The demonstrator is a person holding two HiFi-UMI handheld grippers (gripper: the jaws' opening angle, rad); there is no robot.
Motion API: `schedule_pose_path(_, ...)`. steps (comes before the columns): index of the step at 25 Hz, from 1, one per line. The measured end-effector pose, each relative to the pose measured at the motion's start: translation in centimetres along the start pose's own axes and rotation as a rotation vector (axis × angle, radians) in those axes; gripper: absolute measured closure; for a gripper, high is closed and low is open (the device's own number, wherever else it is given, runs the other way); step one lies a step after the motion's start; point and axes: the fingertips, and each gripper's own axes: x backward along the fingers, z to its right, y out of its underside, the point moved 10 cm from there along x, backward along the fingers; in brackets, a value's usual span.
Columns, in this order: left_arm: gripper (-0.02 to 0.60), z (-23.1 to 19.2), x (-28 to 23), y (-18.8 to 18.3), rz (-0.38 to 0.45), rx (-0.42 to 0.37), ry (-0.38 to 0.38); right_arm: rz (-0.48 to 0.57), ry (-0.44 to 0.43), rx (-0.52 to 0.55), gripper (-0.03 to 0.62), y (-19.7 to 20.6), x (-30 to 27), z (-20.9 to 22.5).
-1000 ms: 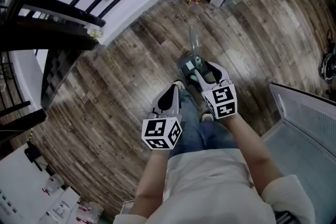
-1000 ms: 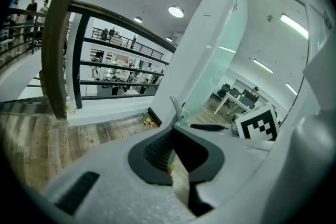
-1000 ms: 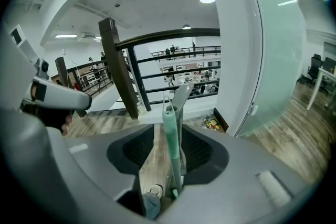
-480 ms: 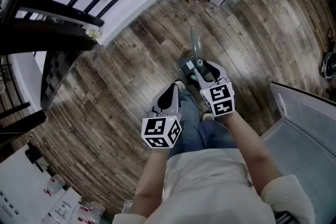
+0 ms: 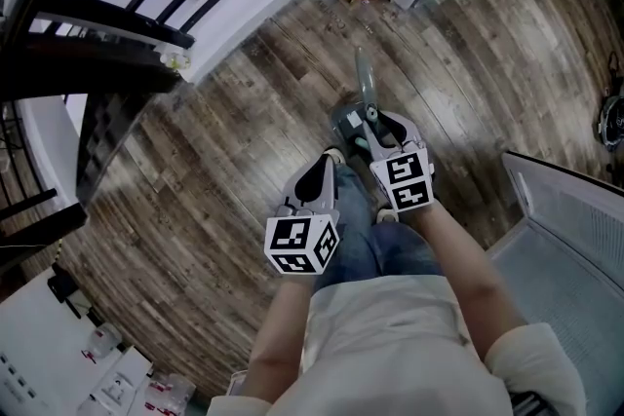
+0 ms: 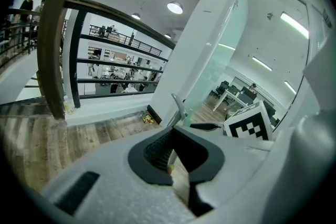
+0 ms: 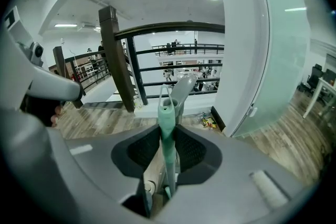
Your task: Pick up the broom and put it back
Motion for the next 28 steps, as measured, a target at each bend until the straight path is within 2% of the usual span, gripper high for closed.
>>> schedule_pose_path(11,0.577,1.2,0.9,0.3,0.008,-0.004,0.0,0.007,0.0,0.043,0.502,0.7,1.9,-0.8)
schedule_pose_path(28,0.577,5.3,3.5,2.1,0.021,-0.029,0.012,0.026,0.025,0.066,0.502,3.0,8.0,-1.2)
